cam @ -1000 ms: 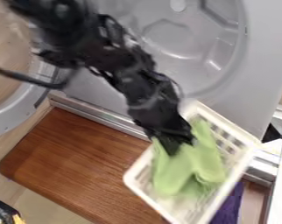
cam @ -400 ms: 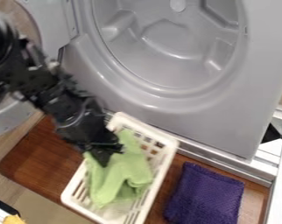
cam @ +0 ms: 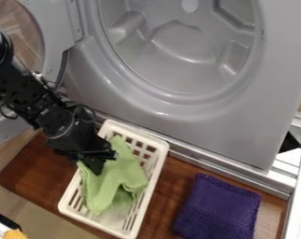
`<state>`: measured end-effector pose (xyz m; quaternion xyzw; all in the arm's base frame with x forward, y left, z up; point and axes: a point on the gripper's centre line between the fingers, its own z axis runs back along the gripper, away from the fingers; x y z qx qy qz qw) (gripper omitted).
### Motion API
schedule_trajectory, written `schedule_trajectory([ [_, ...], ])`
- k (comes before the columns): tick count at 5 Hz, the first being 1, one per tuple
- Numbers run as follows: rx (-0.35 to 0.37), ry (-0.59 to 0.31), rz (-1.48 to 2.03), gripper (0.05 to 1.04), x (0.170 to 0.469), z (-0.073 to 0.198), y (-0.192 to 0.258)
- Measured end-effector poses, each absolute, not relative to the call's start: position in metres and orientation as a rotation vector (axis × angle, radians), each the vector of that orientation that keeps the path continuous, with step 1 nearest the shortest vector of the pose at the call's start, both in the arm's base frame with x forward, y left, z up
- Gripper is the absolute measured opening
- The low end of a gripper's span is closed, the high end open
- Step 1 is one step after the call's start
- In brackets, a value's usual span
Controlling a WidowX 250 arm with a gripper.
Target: Move the white basket and green cloth to the left of purple cloth
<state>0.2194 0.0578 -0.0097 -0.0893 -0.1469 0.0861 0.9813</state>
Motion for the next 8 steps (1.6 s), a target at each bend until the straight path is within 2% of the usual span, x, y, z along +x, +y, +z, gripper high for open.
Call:
schedule_trajectory([
  [1, -0.189, -0.279, 0.194, 0.116, 0.220, -0.019, 0.063],
  [2, -0.181, -0.255, 0.203, 0.158, 0.222, -0.028, 0.068],
  [3, -0.167, -0.242, 0.241, 0.381, 0.222, -0.028, 0.071],
  [5, -0.165, -0.227, 0.203, 0.966, 0.228, -0.021, 0.070],
  [6, -0.159, -0.235, 0.181, 1.004, 0.229, -0.011, 0.070],
  [7, -0.130, -0.235, 0.159, 1.001, 0.228, 0.007, 0.066],
  [8, -0.099, -0.276, 0.120, 1.001, 0.229, 0.033, 0.062],
])
